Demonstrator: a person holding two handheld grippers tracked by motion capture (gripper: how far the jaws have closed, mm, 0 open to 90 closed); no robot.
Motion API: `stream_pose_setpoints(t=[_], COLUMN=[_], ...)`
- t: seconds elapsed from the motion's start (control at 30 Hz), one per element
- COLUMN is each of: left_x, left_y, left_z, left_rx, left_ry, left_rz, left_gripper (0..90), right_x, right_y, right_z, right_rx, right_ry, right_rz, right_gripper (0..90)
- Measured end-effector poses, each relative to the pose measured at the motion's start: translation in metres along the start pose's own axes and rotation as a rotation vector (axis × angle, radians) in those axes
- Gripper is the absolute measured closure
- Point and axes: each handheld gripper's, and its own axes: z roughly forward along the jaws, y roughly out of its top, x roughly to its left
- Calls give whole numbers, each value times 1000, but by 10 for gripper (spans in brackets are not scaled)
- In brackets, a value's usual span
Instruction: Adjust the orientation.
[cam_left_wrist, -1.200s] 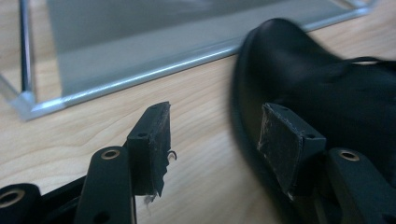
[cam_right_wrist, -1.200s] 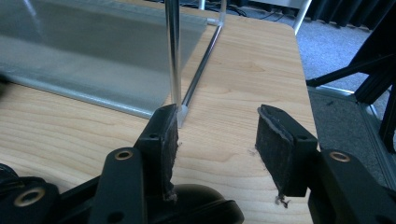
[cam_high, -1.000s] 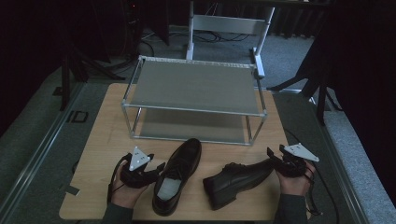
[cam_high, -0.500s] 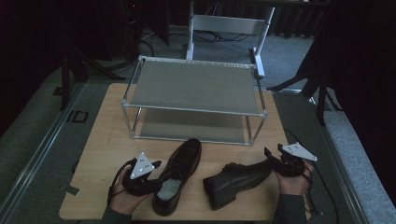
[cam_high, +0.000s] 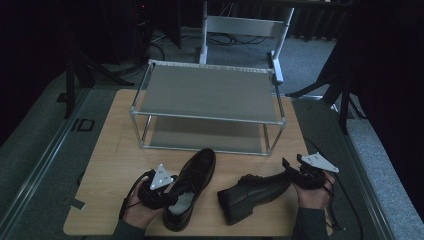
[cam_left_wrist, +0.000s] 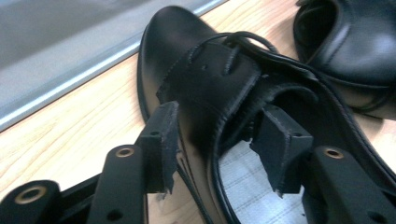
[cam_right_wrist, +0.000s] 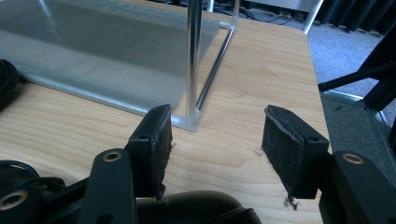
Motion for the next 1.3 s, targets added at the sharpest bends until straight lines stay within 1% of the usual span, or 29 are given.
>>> stream_pose_setpoints(t=[0.03, 0.13, 0.23, 0.33, 0.4, 0.5, 0.6, 0.67, 0.73, 0.77, 0.8, 0.9, 0.97, 1.0, 1.07, 1.13, 1.17, 1.2, 1.3], left_x=[1, 1, -1, -5, -8, -10, -12, -13, -13, -13, -13, -15, -16, -22, -28, -35, -35, -43, -53], left_y=[1, 2, 1, 2, 4, 4, 3, 2, 1, 1, 0, -1, -1, 1, 2, 4, 4, 5, 5], left_z=[1, 3, 3, 1, 0, -1, -1, -2, -3, -3, -4, -5, -5, -4, -4, -3, -3, -2, 0], left_rx=[4, 10, -1, -6, -1, 4, -9, -18, -28, -28, -36, -48, -47, -46, -41, -35, -35, -37, -33], left_ry=[2, 9, 32, 58, 76, 98, 111, 132, 156, 156, 168, 191, 197, 225, 256, 298, 298, 348, 421], left_rz=[1, 3, -2, 2, 9, 17, 8, 7, -4, -4, -20, -50, -52, -62, -70, -73, -73, -73, -96], left_gripper=[554, 580, 615, 665, 692, 724, 746, 767, 788, 798, 798, 815, 818, 818, 821, 823, 823, 823, 822], right_x=[0, 1, 1, 2, 3, 3, 4, 4, 4, 4, 4, 6, 6, 6, 5, 4, 4, 4, 4], right_y=[0, 0, 1, 5, 9, 14, 18, 19, 20, 20, 21, 21, 21, 21, 21, 21, 21, 22, 22], right_z=[1, 1, 2, 2, 3, 5, 9, 13, 15, 15, 16, 17, 17, 17, 16, 15, 15, 15, 14], right_rx=[0, 2, 3, 1, -4, -11, -11, -11, -10, -10, -9, -4, -4, -4, -6, -8, -8, -9, -11], right_ry=[1, 3, 7, 16, 19, 30, 37, 47, 53, 53, 56, 59, 60, 59, 60, 60, 60, 60, 60], right_rz=[-2, -4, -4, -8, -18, -15, -15, -7, -1, -1, 1, -1, -3, -3, -1, -2, -2, -2, -4], right_gripper=[419, 418, 418, 428, 445, 453, 454, 454, 454, 454, 454, 455, 454, 454, 454, 454, 454, 455, 454])
